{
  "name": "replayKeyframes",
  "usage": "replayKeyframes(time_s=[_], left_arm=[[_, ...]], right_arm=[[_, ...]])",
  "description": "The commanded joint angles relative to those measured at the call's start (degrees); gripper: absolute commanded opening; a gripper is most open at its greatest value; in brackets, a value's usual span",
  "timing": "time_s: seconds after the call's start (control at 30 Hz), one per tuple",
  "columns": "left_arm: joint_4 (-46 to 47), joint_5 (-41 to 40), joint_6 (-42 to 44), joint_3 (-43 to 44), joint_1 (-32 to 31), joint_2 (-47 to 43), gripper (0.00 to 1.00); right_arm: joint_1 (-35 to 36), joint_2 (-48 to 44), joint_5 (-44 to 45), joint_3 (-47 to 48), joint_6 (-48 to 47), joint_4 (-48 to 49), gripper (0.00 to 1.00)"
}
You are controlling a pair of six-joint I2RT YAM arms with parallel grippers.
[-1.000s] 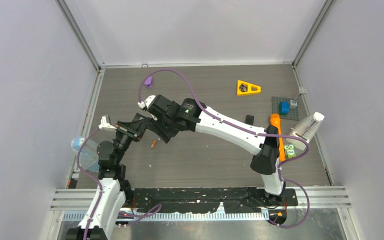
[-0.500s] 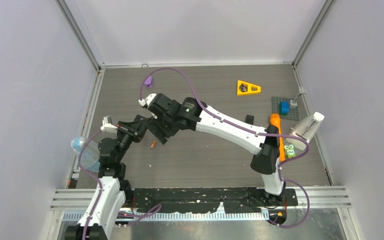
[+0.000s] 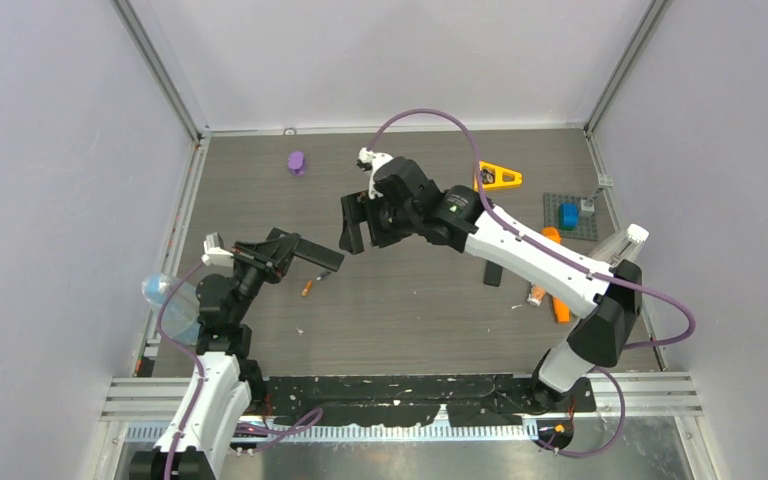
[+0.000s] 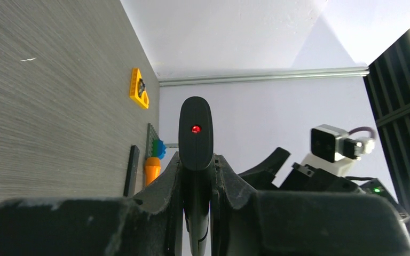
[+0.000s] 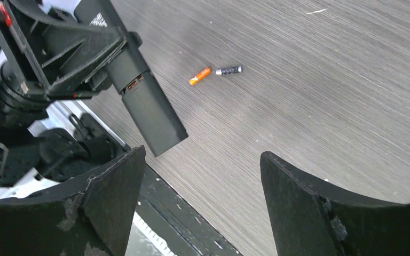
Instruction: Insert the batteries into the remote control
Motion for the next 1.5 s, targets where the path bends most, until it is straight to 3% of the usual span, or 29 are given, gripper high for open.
replayKeyframes(time_s=[0.0,0.27,0.47,0.8,1.23,1.47], left_arm=[[3.34,-1.32,-4.02,3.36,-0.18,-0.92,0.0],[2.9,-2.04,-7.48,4.54,-0.23,-2.35,0.0],[1.45,-2.01,-14.77,4.84,-0.17,-3.56,0.0],[0.66,-3.52,-20.46,6.04,-0.19,-5.59,0.0],[1.0,-6.47,-27.7,7.98,-0.17,-6.38,0.0],[1.45,-6.54,-31.31,8.98,-0.2,-6.48,0.0]], right_arm=[[-1.07,-3.56,-3.92,-4.85,8.72,12.08,0.83],[-1.12,-2.68,-6.86,-6.5,13.02,17.88,0.81],[-0.99,0.06,-7.67,-5.15,14.15,17.8,0.69],[0.56,2.62,-6.56,-4.08,14.69,18.91,0.61],[2.93,5.16,-2.32,-3.17,12.84,21.07,0.57],[3.2,5.27,-2.96,-5.83,11.56,27.89,0.56]])
